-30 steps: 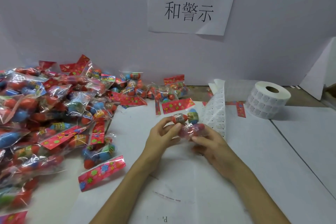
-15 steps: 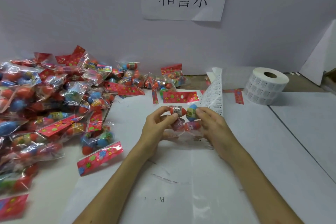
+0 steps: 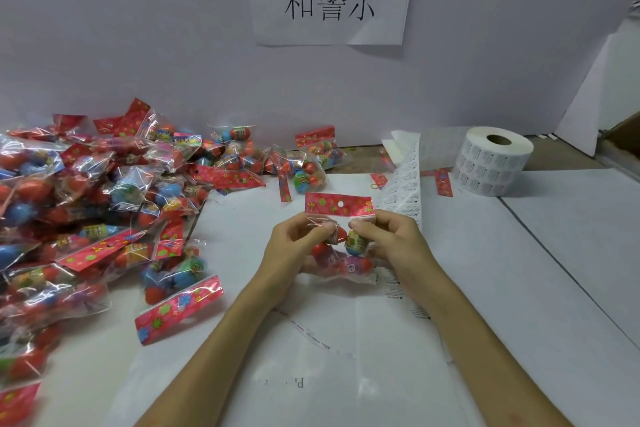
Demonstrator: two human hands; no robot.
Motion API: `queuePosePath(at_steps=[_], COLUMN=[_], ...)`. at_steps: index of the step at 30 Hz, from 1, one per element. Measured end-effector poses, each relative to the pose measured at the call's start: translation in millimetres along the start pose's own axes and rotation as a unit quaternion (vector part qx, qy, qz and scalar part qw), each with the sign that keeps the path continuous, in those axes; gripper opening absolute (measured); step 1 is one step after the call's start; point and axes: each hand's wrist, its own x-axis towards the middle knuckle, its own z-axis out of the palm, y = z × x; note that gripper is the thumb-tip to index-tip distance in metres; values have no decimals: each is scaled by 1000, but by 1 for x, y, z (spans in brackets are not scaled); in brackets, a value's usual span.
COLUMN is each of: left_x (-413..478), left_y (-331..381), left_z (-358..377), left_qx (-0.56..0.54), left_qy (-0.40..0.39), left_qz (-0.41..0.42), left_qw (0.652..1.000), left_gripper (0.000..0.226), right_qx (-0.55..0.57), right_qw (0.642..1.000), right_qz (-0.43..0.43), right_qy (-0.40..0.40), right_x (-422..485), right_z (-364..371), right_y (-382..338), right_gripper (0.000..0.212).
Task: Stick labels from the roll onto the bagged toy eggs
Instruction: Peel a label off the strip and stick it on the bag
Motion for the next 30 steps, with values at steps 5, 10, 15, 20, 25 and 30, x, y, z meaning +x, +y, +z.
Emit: queuePosePath(at_steps=[5,10,15,20,25,30], left_x=[1,3,3,1,0,0], left_y=[3,1,0,1,2,2], left_z=[3,4,6,8,8,8], left_qx=[-23,-19,-10,-5,4,-10], left_qy=[17,28,22,24,25,18], left_qz=[-22,-35,-33,-22,-22,-17], left_qw=[999,999,999,999,999,1000], left_gripper=[17,7,8,10,11,12], right_qx=[8,8,6,0,-1,0], right_qw=[1000,1000,1000,1000,1000,1000], right_qz=[-6,-11,-19,-17,-20,-21], right_qy=[-6,-10,-10,-4,2,6], right_x=[1,2,2,3,2,1], right_z=[0,-2,-4,-5,-6,-5], right_y=[-1,-2,-3,-3,-4,-6], right_gripper=[8,7,11,16,12,10])
